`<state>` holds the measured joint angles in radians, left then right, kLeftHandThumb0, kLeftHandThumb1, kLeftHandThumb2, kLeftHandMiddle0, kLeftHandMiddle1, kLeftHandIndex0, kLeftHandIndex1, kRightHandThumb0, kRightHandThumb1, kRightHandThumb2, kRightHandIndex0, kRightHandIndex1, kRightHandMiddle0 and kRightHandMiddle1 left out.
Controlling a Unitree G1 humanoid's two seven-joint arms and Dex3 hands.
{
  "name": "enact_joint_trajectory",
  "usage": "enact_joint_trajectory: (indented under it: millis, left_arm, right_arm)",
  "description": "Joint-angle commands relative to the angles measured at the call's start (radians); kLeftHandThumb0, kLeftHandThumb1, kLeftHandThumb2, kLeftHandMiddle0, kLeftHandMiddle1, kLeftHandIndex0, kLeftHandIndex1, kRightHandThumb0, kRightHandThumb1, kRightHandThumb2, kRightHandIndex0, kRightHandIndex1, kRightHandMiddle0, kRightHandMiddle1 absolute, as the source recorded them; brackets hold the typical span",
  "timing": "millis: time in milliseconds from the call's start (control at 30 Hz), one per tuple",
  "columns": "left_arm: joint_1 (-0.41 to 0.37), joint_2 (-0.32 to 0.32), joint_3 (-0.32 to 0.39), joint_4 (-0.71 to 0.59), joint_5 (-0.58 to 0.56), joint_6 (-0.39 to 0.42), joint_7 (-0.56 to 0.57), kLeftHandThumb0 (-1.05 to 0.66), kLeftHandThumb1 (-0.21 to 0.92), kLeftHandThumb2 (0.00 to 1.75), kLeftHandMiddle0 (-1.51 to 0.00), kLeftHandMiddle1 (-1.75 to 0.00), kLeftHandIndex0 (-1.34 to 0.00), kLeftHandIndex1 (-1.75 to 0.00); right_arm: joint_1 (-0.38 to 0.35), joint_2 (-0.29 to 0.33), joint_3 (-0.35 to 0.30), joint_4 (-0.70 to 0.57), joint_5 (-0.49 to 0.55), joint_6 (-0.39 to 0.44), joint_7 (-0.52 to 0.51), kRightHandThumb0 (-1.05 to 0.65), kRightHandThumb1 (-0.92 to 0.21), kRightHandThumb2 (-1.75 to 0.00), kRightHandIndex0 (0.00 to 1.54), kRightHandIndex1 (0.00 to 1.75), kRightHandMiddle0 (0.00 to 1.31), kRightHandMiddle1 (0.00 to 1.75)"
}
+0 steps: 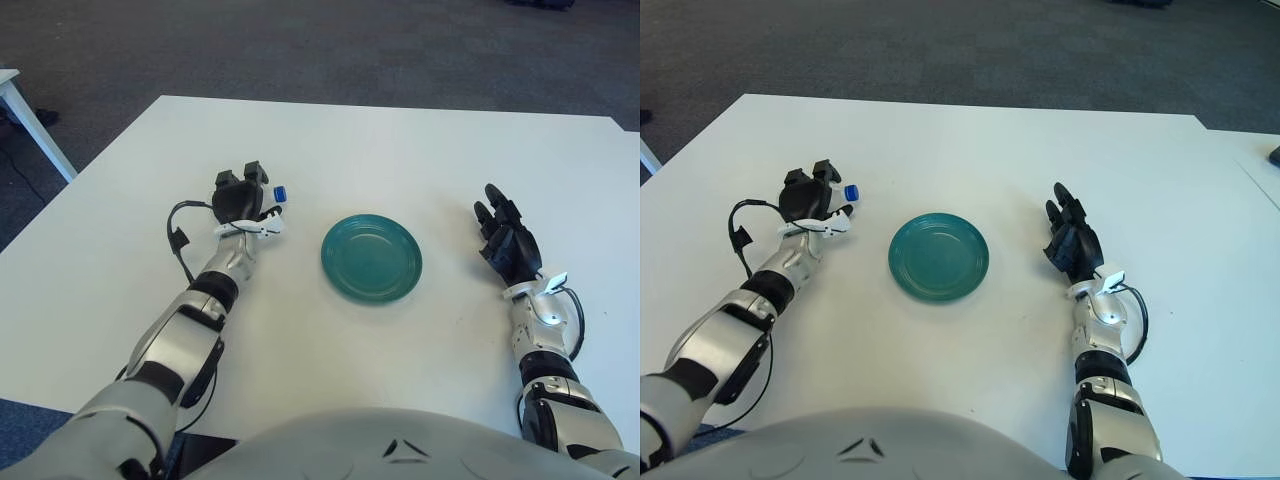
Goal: Put the bottle into the plate.
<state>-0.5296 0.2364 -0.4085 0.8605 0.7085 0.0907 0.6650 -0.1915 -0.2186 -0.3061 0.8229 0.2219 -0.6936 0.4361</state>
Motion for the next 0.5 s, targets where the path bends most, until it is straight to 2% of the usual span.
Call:
enact_joint_trajectory:
  millis: [0,233,467]
  left_arm:
    - [0.084,0.008,-0.032,-0.078,0.030,0.056,-0.057,0.00,0.11,1.52,-0.80,-1.64,-0.54,-1.75]
    - [0.148,0.036,-0.050,-0.281,0.089,0.127,-0.111,0.00,0.15,1.50,-0.76,-1.69,-0.50,-1.75]
    - [0.218,0.027,-0.073,-0.516,0.178,0.244,-0.203,0.00,0.16,1.50,-0.73,-1.74,-0.50,-1.75]
  right_arm:
    - [0.051,0.040,0.000,0.052,0.014,-0.010,-0.008,-1.03,-0.92,-1.13,0.08,0.00,0.00,0.19]
    - [0.053,0.047,0.005,0.053,0.008,-0.016,-0.016,-1.03,-0.92,-1.13,0.08,0.00,0.00,0.19]
    - [0.054,0.055,0.012,0.053,0.002,-0.021,-0.026,-1.03,-0.92,-1.13,0.08,0.00,0.00,0.19]
